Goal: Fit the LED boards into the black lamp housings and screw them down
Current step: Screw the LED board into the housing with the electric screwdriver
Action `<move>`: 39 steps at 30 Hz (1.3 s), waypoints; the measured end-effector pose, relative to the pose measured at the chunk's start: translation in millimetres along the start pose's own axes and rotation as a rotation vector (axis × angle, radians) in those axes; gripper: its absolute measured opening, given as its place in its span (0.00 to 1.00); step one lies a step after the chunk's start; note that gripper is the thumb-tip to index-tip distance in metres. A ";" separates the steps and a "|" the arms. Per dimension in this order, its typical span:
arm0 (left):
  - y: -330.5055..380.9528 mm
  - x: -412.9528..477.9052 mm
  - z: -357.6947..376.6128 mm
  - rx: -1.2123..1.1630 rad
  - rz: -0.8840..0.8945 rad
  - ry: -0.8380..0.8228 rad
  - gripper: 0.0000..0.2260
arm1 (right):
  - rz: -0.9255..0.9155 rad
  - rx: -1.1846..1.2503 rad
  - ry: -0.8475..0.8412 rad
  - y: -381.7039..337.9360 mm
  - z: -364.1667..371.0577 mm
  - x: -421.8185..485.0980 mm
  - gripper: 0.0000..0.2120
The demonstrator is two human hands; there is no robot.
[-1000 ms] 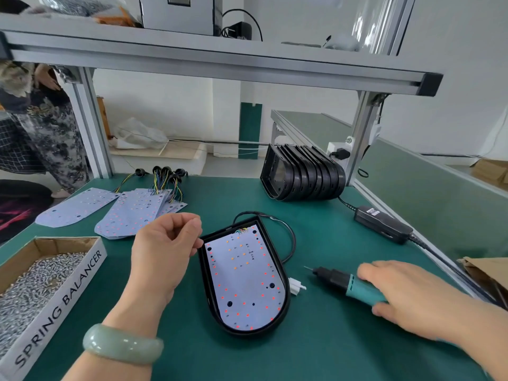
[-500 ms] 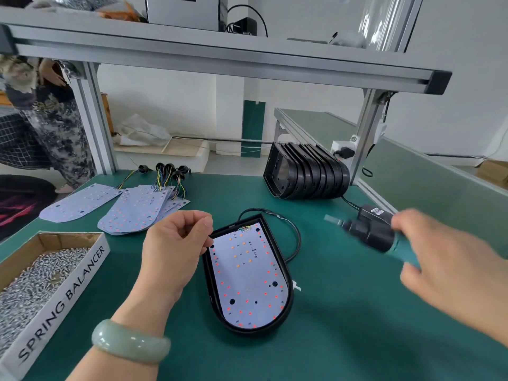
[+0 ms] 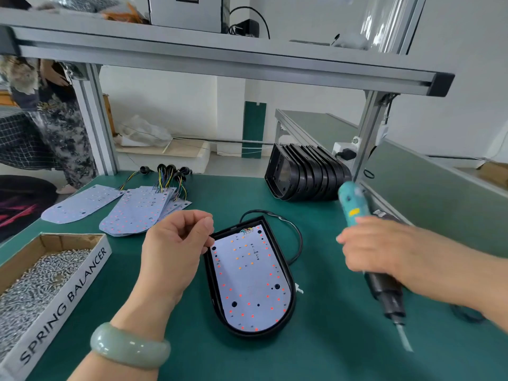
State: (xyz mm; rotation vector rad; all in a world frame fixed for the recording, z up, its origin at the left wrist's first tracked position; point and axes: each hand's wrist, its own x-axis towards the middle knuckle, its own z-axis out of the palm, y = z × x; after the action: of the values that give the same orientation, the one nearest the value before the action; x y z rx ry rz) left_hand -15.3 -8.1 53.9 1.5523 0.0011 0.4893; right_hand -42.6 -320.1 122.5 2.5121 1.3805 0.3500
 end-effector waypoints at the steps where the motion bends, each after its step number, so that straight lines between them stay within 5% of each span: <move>1: 0.2 -0.4 0.7 0.001 0.000 -0.001 0.10 | -0.033 -0.033 -0.010 -2.8 8.3 -1.9 0.12; 8: -0.2 -2.5 2.4 -0.007 -0.025 -0.020 0.09 | 0.153 -0.029 -0.077 -11.4 56.0 -17.6 0.07; 11: -0.7 -1.4 3.4 -0.034 -0.061 -0.021 0.09 | 0.727 0.252 0.067 -17.4 60.5 -20.2 0.17; 13: -1.3 -1.7 5.1 -0.050 -0.085 -0.025 0.09 | 1.079 0.272 -0.051 -21.0 57.4 -9.8 0.25; 15: -1.5 -3.5 6.9 -0.052 -0.099 -0.042 0.08 | 1.217 0.338 -0.313 -26.4 57.2 5.4 0.30; 17: -1.4 -5.2 6.9 -0.051 -0.101 -0.052 0.08 | 1.225 0.360 -0.389 -28.1 58.5 18.5 0.23; 19: -1.0 -4.9 5.2 -0.066 -0.112 -0.047 0.08 | 1.323 0.554 -0.286 -24.3 56.9 22.7 0.15; 22: 0.7 -3.2 3.5 -0.150 -0.159 -0.051 0.08 | 1.537 1.318 0.177 -18.7 46.7 24.6 0.08; 26: 2.2 -6.9 7.0 -0.229 -0.208 -0.094 0.08 | 1.360 1.811 0.880 -25.3 36.2 44.0 0.04; 29: 4.0 -9.3 7.9 -0.265 -0.201 -0.121 0.09 | 0.874 2.074 1.337 -35.9 24.2 64.8 0.05; 32: 6.6 -11.1 8.4 -0.294 -0.205 -0.145 0.09 | 0.388 2.303 1.384 -45.9 21.7 79.7 0.22; 34: 8.4 -13.5 10.5 -0.281 -0.211 -0.160 0.10 | 0.273 2.367 1.388 -49.2 27.1 87.6 0.34; 39: 14.4 -22.2 17.2 -0.244 -0.233 -0.228 0.13 | 0.452 2.354 1.498 -55.1 36.9 93.6 0.15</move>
State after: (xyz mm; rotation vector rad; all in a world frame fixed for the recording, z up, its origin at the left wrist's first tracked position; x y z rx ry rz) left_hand -34.5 -32.0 61.5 1.3398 -0.0506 0.1212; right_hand -25.1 -216.0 77.8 4.9417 2.0295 1.9740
